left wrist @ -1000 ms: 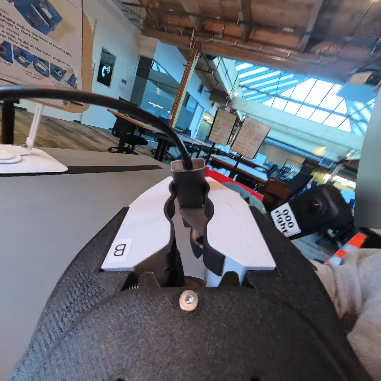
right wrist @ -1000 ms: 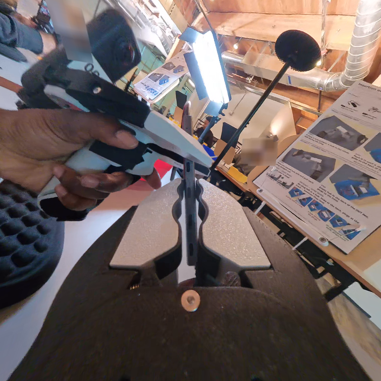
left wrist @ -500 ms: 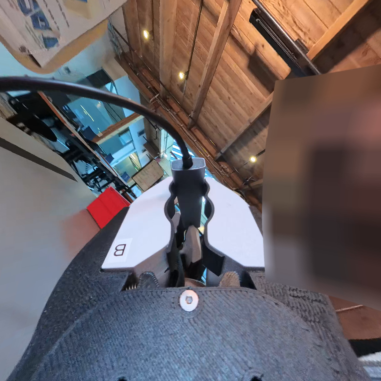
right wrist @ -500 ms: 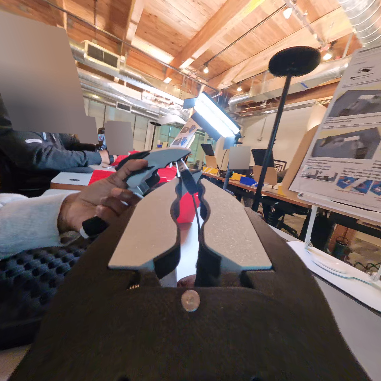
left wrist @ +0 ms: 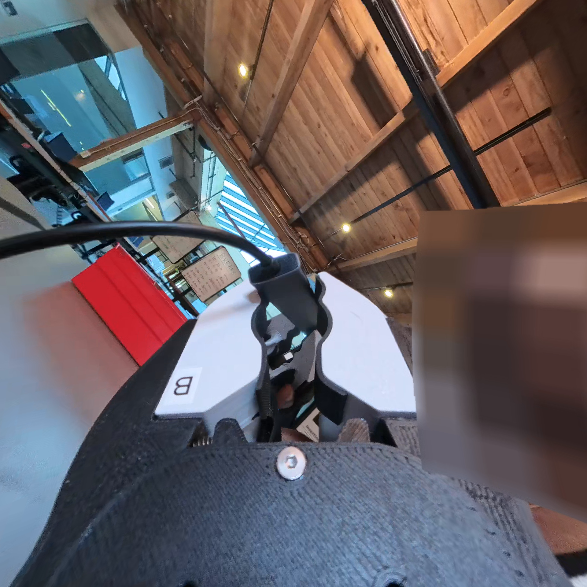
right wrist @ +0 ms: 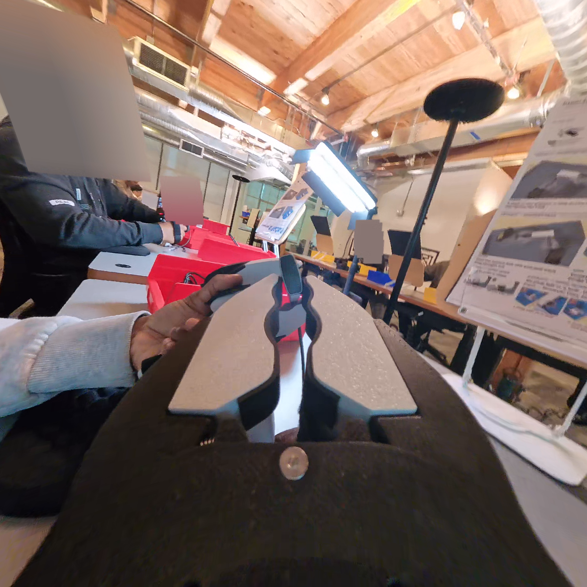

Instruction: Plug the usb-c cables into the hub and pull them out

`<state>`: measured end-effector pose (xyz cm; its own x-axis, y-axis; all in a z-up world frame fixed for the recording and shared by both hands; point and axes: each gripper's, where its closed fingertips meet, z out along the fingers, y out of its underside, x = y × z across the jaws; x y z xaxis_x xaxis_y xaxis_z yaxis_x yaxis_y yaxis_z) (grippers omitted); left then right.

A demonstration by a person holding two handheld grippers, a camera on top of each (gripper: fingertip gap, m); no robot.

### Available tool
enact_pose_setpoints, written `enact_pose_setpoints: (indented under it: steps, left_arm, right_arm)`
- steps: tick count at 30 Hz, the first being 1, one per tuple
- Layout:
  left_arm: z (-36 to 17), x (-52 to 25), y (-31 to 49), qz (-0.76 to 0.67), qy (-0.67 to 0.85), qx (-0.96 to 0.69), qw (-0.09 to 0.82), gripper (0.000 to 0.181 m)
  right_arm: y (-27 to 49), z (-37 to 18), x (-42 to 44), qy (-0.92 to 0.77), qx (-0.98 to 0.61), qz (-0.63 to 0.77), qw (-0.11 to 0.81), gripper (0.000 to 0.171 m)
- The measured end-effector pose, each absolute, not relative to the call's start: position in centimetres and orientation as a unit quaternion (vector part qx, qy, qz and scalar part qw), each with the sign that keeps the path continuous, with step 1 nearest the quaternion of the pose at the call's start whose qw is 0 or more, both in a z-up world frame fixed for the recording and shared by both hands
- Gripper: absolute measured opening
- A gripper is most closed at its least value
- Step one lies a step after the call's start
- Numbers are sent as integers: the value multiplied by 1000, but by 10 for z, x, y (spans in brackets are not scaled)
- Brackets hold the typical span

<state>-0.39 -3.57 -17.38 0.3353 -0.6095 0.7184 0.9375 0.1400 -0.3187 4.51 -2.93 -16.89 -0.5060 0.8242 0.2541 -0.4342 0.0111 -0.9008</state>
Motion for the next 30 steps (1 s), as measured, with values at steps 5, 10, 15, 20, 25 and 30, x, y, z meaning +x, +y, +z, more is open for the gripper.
enact_pose_setpoints:
  steps: [5,10,15,20,25,30]
  left_arm:
    - [-182,12,-27,-528,-197,-430,705,32]
    - [-187,13,-33,-495,-187,-462,712,38]
    - [-182,15,-55,-401,-150,-495,756,38]
    - [-172,44,-97,-344,-102,-539,762,39]
    - [-176,38,-172,-170,-132,-588,780,39]
    - [-178,-23,-248,74,-221,-654,720,41]
  right_arm:
    - [-17,-166,67,-470,-257,695,480,9]
    - [10,-154,103,-472,-213,611,599,9]
    - [8,-198,125,-655,-55,345,670,9]
    - [17,-296,147,-792,-33,235,563,10]
    - [19,-316,164,-833,-143,290,449,41]
    - [15,-264,165,-730,-246,498,399,74]
